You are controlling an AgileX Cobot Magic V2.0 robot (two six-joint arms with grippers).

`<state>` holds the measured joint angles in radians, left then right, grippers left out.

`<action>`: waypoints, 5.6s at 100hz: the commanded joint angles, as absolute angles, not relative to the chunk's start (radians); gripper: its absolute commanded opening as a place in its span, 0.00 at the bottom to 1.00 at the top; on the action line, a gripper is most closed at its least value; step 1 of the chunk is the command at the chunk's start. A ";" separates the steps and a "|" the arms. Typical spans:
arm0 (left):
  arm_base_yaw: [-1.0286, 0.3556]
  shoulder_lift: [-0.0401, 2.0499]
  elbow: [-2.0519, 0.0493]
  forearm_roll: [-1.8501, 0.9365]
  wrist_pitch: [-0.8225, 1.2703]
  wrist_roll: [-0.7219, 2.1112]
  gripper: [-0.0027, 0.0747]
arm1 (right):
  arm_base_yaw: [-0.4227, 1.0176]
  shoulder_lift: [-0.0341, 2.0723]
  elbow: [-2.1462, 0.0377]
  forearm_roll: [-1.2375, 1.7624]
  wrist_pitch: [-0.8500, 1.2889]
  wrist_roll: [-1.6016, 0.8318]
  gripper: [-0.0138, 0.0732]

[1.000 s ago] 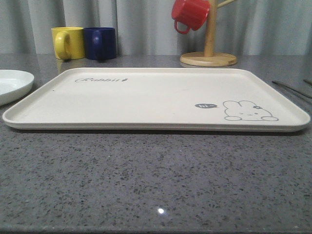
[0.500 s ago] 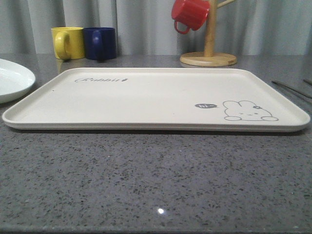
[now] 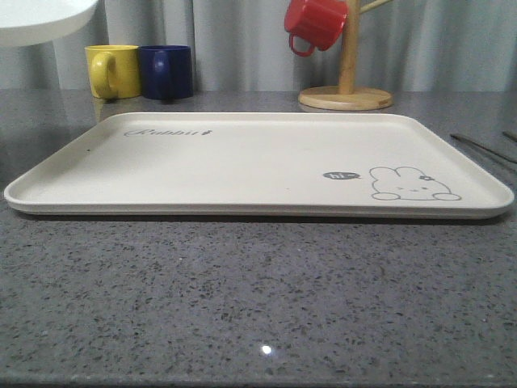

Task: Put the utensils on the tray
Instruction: 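Grasp the rim of the white plate with the left gripper and lift, then carry the plate over the tray and lower it onto the tray, then open the left gripper and withdraw it from the plate, then move the right gripper above the fork on the table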

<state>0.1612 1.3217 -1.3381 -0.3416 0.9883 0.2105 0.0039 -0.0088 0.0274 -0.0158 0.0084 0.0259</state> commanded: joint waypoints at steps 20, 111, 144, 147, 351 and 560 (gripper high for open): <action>-0.018 1.377 -1.371 -0.466 0.923 0.228 0.01 | -0.001 -0.032 0.009 -0.015 -0.075 0.016 0.08; -0.180 1.724 -1.426 -0.553 0.841 0.217 0.01 | -0.001 -0.032 0.009 -0.015 -0.075 0.016 0.08; -0.185 1.735 -1.426 -0.551 0.836 0.217 0.01 | -0.001 -0.032 0.009 -0.015 -0.075 0.016 0.08; -0.185 1.735 -1.426 -0.551 0.836 0.217 0.02 | -0.001 -0.032 0.009 -0.015 -0.075 0.016 0.08; -0.185 0.454 -0.447 -0.248 0.127 0.247 0.14 | -0.001 -0.032 0.009 -0.015 -0.075 0.016 0.08; -0.185 0.454 -0.447 -0.248 0.129 0.247 0.01 | 0.003 0.873 -0.863 0.116 0.765 -0.010 0.67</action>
<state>-0.1767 0.4506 -0.4218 -0.2432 0.2097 0.2447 0.0039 0.8288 -0.8015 0.1071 0.8345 0.0193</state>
